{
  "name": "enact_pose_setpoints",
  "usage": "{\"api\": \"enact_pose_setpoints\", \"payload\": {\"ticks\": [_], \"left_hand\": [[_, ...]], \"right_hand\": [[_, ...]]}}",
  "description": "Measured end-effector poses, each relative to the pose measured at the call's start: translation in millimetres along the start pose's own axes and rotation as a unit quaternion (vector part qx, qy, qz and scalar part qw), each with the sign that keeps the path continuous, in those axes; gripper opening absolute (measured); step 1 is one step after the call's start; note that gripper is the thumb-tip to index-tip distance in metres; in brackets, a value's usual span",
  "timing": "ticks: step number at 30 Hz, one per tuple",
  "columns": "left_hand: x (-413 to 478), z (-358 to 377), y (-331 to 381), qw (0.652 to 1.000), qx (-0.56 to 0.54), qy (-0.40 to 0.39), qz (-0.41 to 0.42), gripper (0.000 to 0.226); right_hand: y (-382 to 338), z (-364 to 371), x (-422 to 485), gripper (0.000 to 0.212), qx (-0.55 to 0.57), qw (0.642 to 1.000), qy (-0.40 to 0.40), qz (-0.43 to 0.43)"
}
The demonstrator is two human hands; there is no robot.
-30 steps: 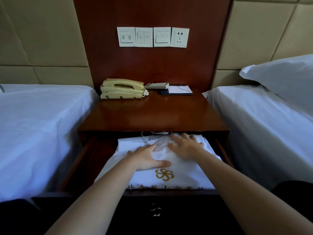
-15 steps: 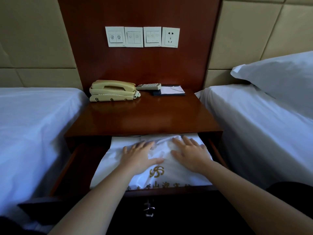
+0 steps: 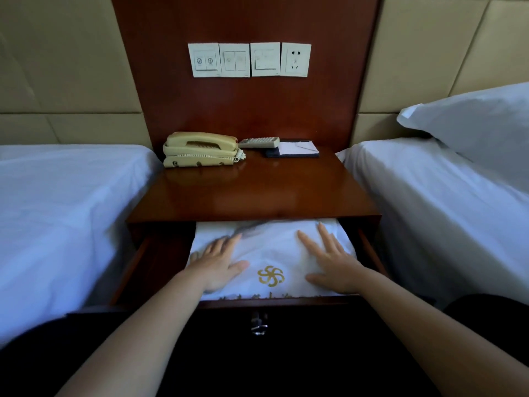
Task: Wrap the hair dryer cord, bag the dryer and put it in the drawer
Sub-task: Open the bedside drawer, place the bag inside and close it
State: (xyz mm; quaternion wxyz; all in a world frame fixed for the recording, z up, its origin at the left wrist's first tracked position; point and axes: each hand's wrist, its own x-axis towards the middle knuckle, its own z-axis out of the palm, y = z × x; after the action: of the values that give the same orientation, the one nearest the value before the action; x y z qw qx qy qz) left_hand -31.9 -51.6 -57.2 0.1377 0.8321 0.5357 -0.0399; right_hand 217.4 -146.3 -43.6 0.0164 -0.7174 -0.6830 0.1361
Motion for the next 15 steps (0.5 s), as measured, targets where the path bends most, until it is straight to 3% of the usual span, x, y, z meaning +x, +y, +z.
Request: {"api": "enact_pose_setpoints", "payload": {"ticks": [8,12,15], "left_hand": [[-2.8,-8.0,4.4,0.993,0.006,0.011,-0.117,0.069],[-18.7,-12.2,13.8,0.995,0.006,0.08,-0.068,0.059],[-46.6,-14.6,26.5,0.988,-0.121,0.097,0.002,0.053]], "right_hand": [[-6.3,-15.6,3.3,0.088,0.035,0.998,-0.041,0.039],[-16.1,-30.5,-8.2,0.059,0.011,1.0,-0.005,0.009],[-28.0,-25.7,-31.9,0.044,0.126,0.99,0.015,-0.057]]}}
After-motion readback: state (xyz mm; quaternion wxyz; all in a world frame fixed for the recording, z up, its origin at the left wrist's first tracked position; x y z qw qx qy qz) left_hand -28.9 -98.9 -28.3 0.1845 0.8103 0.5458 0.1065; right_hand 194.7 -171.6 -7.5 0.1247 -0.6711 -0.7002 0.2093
